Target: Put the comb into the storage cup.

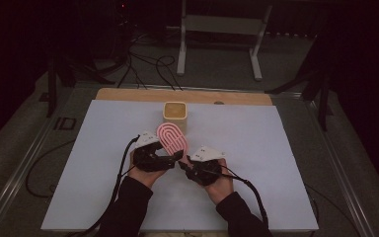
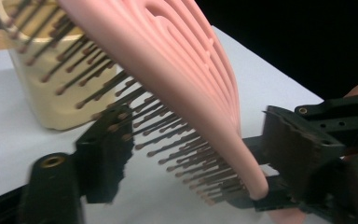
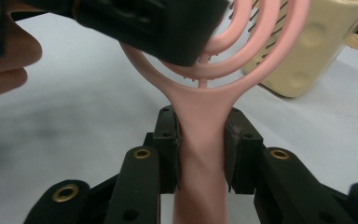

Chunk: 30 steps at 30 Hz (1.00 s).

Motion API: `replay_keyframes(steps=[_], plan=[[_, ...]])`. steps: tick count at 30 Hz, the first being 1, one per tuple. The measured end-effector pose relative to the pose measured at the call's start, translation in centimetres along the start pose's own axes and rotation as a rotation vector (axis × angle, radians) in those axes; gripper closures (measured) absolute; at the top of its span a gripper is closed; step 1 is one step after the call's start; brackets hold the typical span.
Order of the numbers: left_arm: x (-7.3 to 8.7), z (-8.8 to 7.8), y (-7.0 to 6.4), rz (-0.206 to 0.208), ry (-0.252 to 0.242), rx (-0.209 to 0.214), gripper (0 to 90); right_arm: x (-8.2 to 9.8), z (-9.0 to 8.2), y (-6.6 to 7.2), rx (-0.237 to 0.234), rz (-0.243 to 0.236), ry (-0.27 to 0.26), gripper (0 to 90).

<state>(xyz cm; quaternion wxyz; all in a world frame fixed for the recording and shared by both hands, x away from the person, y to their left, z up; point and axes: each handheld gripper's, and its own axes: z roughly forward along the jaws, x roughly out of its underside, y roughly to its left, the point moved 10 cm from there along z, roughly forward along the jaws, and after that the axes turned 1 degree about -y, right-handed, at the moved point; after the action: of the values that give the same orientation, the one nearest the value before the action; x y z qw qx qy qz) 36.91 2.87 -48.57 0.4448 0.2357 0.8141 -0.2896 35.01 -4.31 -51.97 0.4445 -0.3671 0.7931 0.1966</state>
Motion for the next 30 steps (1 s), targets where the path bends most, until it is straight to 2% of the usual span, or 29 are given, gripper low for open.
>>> replay_keyframes(steps=[4, 6, 8, 13, 17, 21, 30], plan=[[0.1, 0.3, 0.0, -0.041, 0.008, 0.01, 41.6, 0.0, 0.0, 0.1, -0.001, -0.001, 0.0, 70.0], [0.0, 0.4, -0.1, -0.065, 0.004, 0.031, 48.2, 0.0, 0.0, 0.2, -0.001, -0.002, 0.0, 70.0], [0.0, 0.4, -0.1, -0.081, -0.004, 0.04, 52.0, 0.1, 0.0, 0.2, -0.001, -0.002, 0.0, 70.0], [-0.1, 0.5, -0.2, -0.117, -0.017, 0.074, 55.9, 0.0, 0.1, 0.3, -0.004, 0.006, -0.005, 70.0], [-0.2, 0.5, -0.5, -0.117, -0.031, 0.088, 58.6, 0.2, 0.2, 0.4, -0.011, 0.019, 0.003, 70.1], [-0.5, 0.4, -0.7, -0.136, -0.058, 0.119, 60.2, 0.1, 0.2, 0.5, -0.017, 0.024, -0.001, 70.1], [-0.6, 0.5, -1.0, -0.147, -0.063, 0.145, 62.9, 0.3, 0.3, 0.6, -0.031, 0.044, 0.005, 70.0]])
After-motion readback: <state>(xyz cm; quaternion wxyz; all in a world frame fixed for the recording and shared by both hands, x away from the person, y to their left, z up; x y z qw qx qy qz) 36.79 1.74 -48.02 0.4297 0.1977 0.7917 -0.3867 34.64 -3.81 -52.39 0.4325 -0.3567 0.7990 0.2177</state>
